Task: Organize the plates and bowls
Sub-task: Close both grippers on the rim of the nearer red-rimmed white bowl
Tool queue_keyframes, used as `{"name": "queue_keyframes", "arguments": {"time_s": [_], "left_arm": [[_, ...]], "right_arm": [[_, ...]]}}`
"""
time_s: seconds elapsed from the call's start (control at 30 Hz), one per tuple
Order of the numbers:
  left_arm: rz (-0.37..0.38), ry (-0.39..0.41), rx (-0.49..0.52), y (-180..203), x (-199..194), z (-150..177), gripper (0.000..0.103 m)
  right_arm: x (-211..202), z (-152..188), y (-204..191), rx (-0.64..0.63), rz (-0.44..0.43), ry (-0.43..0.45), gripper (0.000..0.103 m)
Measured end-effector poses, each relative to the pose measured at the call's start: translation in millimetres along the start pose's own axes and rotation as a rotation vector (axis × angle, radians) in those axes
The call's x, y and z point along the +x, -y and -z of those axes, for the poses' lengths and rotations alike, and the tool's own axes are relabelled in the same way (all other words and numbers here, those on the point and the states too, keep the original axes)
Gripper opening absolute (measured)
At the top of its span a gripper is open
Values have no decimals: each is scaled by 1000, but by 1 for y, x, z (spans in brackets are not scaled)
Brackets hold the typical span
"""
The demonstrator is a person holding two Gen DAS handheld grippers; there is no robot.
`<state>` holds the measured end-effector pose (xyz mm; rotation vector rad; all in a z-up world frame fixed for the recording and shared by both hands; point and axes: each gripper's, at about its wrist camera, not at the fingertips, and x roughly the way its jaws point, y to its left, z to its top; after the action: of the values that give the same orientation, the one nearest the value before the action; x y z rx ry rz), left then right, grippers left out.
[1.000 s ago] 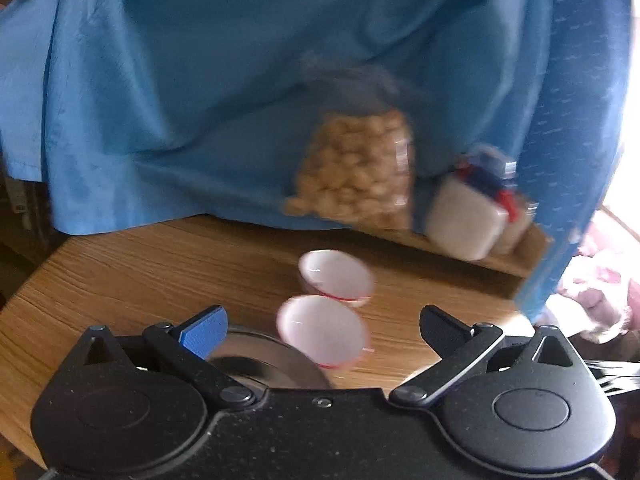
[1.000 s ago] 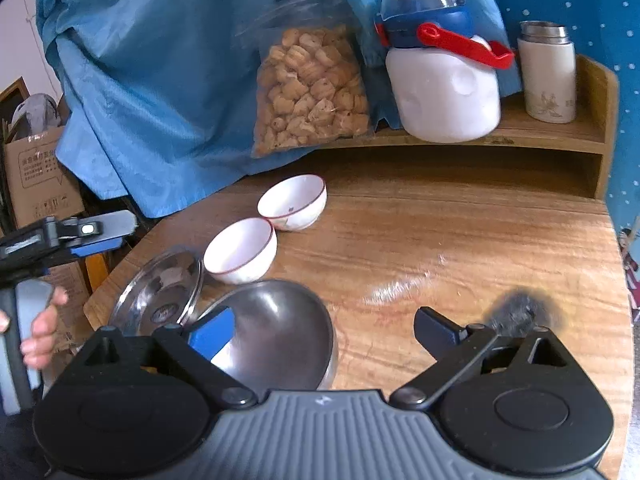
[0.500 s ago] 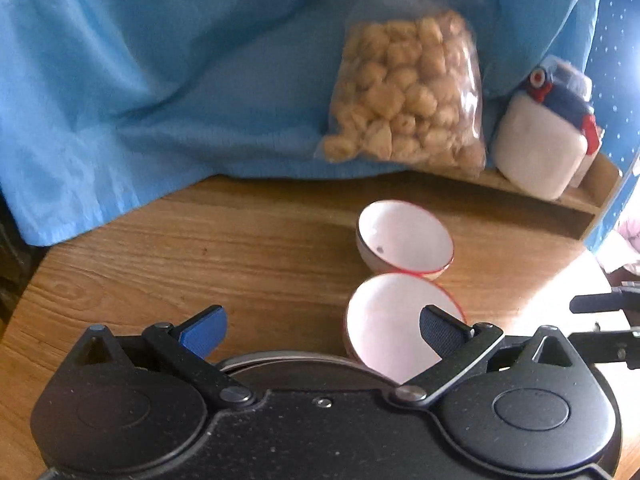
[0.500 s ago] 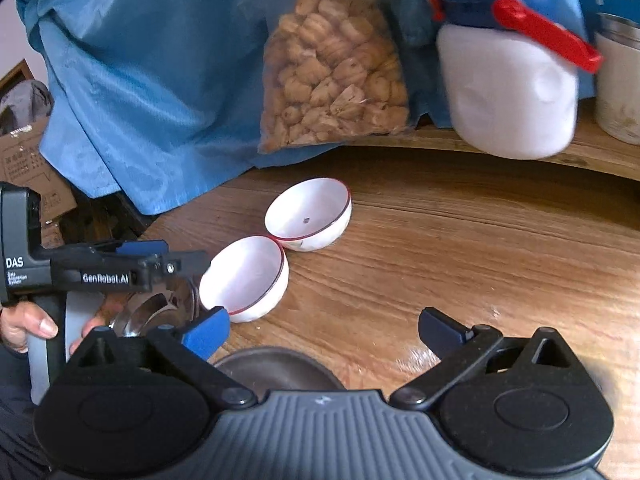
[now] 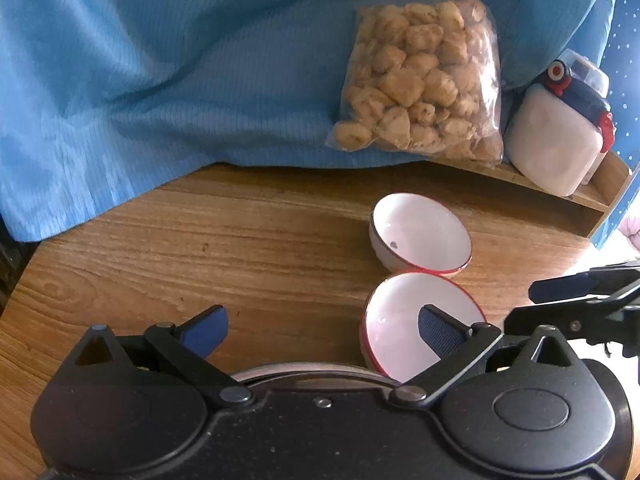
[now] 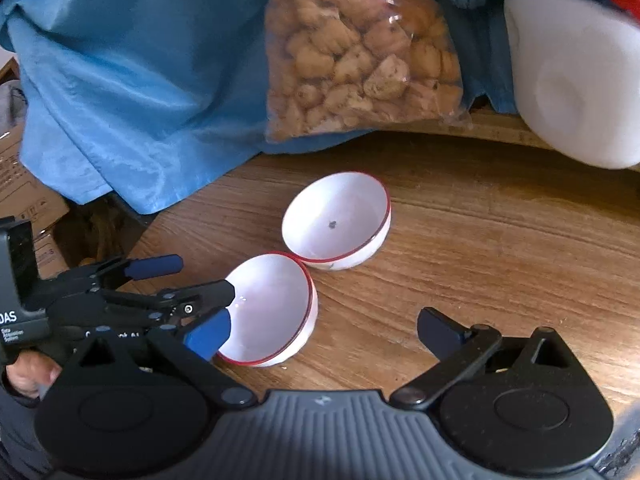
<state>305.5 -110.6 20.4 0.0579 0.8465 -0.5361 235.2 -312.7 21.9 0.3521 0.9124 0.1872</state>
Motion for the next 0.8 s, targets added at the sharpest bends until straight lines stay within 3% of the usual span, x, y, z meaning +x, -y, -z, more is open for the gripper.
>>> {"name": "queue_keyframes", "arguments": {"time_s": [0.17, 0.27, 0.33, 0.53, 0.7, 0.8], "left_arm": [[43, -19, -3, -2, 5, -2, 80], [59, -24, -6, -2, 7, -4, 63], [69, -39, -15, -2, 9, -6, 44], [88, -75, -6, 5, 15, -5, 17], [87, -88, 9, 13, 19, -7, 6], [86, -99, -24, 11, 20, -8, 5]], "right_arm": [[9, -2, -1, -11, 12, -34, 82], [14, -3, -5, -14, -6, -59, 69], [19, -4, -9, -23, -16, -82, 61], [27, -3, -14, -31, -18, -110, 44], [33, -5, -12, -8, -27, -118, 23], [35, -6, -12, 8, -31, -124, 21]]}}
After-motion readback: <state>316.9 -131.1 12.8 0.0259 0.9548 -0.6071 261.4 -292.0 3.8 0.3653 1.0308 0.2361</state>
